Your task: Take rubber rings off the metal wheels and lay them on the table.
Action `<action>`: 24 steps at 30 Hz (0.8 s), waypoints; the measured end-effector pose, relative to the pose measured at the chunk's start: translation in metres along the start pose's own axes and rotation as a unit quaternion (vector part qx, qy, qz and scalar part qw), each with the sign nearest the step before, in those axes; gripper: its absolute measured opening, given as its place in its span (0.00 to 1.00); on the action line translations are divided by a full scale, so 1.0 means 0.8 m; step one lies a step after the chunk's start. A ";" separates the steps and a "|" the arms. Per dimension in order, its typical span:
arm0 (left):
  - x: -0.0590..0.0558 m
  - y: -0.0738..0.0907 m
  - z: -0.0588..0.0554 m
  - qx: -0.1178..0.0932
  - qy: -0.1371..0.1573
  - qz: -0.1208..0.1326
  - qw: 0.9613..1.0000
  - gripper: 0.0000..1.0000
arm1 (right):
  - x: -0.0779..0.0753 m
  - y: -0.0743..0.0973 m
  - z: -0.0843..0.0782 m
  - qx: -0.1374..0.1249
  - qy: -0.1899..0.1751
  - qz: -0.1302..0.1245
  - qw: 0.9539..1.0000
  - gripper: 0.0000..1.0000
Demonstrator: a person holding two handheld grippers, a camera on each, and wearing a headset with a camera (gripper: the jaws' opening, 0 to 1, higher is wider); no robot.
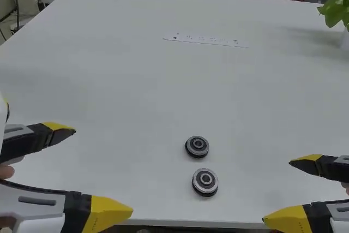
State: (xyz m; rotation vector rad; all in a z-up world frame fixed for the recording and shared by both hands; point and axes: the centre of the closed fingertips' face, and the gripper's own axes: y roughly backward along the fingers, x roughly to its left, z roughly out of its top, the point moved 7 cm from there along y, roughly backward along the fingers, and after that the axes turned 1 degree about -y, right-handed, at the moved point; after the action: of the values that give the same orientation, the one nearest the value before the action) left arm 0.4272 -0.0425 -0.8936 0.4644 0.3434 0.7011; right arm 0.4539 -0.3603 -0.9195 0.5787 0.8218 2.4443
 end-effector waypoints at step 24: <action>-0.003 0.008 0.015 -0.005 -0.035 -0.003 0.999 1.00 | -0.003 0.014 0.027 -0.028 0.023 -0.026 0.999 0.86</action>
State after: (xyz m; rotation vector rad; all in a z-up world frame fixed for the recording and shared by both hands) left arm 0.4273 -0.0434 -0.8795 0.4781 0.2750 0.6787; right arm 0.4639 -0.3605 -0.8973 0.4758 0.7737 2.4334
